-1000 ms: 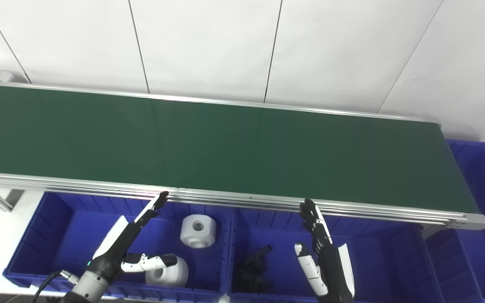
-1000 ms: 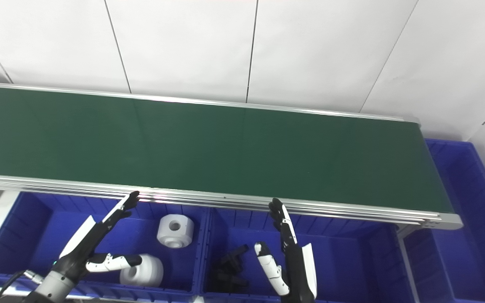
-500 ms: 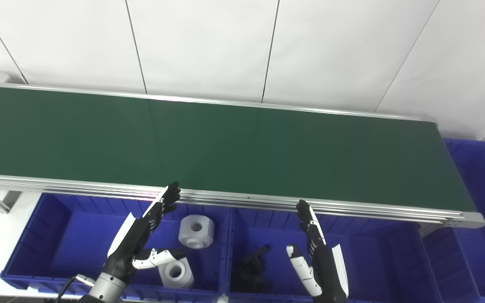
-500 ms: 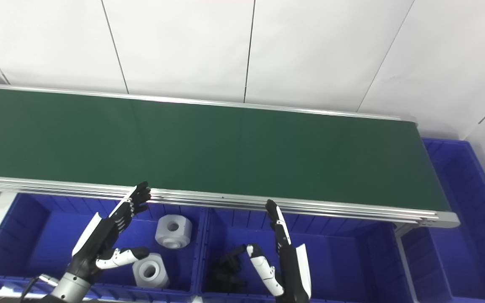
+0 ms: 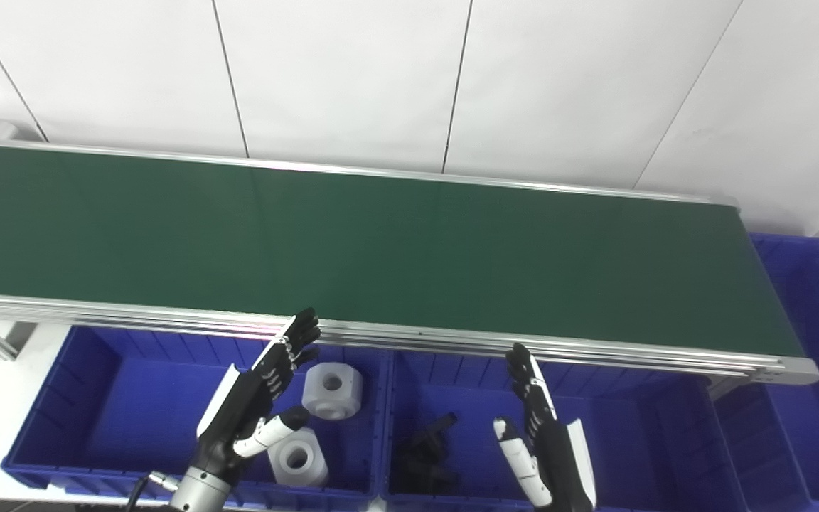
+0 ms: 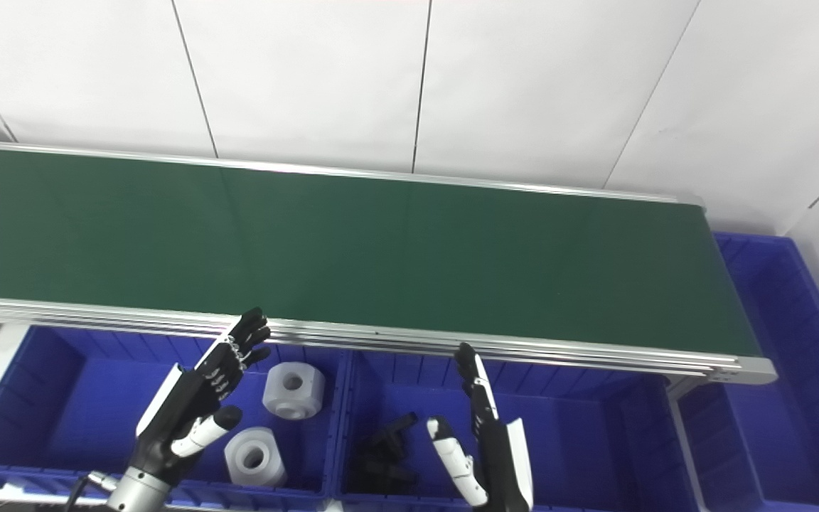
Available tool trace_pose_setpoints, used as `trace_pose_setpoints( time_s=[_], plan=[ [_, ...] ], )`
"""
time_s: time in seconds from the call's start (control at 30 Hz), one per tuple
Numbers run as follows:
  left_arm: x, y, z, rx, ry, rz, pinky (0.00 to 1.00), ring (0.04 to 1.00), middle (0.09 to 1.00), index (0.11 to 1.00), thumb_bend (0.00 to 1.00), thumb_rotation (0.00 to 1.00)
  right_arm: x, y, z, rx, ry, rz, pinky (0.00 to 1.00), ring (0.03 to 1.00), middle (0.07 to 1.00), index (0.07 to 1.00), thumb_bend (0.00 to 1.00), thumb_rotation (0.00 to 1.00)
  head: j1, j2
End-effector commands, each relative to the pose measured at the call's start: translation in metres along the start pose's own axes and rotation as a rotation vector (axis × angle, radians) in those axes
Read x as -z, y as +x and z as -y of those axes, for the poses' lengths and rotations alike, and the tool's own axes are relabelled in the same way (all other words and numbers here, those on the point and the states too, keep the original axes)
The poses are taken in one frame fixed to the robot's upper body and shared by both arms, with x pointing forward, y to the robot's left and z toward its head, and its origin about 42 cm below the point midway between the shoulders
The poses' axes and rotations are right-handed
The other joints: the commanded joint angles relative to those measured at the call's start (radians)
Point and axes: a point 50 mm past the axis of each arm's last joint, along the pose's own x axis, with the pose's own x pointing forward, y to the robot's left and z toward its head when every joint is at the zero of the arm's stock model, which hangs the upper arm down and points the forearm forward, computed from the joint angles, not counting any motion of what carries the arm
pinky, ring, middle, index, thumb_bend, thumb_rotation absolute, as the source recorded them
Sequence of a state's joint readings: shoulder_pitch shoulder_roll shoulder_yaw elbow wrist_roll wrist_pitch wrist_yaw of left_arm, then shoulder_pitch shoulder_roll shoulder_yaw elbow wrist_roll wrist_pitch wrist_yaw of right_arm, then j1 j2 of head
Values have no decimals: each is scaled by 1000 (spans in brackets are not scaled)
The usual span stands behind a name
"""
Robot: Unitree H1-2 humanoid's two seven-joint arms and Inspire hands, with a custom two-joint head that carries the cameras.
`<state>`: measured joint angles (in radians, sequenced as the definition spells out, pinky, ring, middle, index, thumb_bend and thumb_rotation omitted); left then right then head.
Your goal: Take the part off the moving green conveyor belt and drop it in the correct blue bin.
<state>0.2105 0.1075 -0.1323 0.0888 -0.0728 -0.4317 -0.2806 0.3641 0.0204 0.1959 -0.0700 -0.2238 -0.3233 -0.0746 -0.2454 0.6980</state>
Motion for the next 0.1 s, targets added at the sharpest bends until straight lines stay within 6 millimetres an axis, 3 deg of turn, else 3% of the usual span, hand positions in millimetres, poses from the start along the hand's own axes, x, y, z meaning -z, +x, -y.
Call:
trace_pose_setpoints(
  time_s=[0.0,0.07],
  plan=[
    [-7,3,1,4,18,53,914,958,973,958,690,695,-7,3,2,5,7,37,954,953,949,977,718,877,-20,-3],
    [-6,2,2,5,12,52,925,962,975,959,691,690,-7,3,3,6,11,35,955,953,949,974,721,875,-40,-7]
  ],
)
